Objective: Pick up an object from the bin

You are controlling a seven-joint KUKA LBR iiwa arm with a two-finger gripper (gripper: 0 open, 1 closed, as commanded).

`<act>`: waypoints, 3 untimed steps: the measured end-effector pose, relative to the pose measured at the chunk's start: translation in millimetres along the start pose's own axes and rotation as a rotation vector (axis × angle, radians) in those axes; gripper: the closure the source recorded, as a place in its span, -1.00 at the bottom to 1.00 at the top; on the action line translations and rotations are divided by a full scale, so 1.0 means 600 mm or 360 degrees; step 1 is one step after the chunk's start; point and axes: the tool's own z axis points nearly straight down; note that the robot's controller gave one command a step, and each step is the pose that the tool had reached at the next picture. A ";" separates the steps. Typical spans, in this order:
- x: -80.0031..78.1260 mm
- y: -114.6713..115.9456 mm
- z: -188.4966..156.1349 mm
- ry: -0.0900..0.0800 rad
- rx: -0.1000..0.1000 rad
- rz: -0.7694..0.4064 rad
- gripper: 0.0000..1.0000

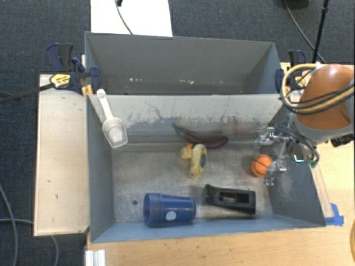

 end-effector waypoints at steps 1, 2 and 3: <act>-0.004 0.001 -0.007 -0.0012 0.0002 -0.0006 -1.00; -0.024 -0.030 0.093 -0.0012 0.0001 0.0124 -1.00; -0.057 -0.028 0.097 -0.0018 0.0004 -0.0093 -1.00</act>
Offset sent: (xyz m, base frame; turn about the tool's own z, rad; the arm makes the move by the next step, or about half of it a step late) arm 0.0130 -0.0190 -0.0603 0.0827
